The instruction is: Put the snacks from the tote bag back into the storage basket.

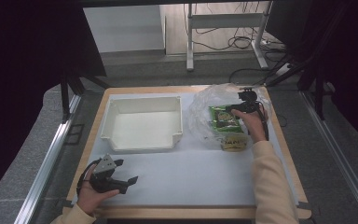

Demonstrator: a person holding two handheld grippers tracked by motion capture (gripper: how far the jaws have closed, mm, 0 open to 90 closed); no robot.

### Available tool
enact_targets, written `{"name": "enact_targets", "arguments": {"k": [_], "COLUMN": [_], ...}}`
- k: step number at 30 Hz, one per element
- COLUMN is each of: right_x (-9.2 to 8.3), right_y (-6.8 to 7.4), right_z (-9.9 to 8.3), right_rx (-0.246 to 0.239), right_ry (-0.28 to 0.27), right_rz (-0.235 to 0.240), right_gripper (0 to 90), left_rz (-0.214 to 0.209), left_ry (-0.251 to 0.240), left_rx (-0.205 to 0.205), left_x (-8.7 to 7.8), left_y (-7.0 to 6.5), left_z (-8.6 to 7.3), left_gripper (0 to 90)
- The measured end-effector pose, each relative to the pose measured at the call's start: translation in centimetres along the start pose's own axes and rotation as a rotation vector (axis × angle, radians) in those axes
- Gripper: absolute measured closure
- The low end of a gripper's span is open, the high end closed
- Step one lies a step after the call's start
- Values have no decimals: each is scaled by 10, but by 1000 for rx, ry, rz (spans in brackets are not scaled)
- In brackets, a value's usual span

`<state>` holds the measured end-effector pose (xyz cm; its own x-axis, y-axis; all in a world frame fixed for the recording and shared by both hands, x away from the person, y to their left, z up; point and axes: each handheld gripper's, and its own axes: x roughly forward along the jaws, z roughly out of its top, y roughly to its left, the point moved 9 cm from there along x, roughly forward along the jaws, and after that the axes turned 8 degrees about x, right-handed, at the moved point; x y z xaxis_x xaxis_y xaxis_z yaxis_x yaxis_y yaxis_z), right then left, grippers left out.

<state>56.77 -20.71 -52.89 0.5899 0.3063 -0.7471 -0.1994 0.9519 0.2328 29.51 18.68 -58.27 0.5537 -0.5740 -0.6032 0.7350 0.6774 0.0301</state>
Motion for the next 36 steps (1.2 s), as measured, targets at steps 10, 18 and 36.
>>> {"name": "enact_targets", "arguments": {"k": [10, 18, 36], "right_x": [6, 16, 23], "right_y": [-13, -21, -27], "right_z": [-4, -10, -16], "right_rx": [8, 18, 15], "right_ry": [43, 87, 155], "right_rz": [-32, -43, -67], "right_gripper": [344, 404, 553], "left_rz": [5, 9, 8], "left_ry": [1, -5, 0], "left_rx": [-1, -3, 0], "left_x": [0, -1, 0], "left_y": [1, 2, 1], "left_z": [0, 0, 0], "left_gripper": [101, 102, 101]}}
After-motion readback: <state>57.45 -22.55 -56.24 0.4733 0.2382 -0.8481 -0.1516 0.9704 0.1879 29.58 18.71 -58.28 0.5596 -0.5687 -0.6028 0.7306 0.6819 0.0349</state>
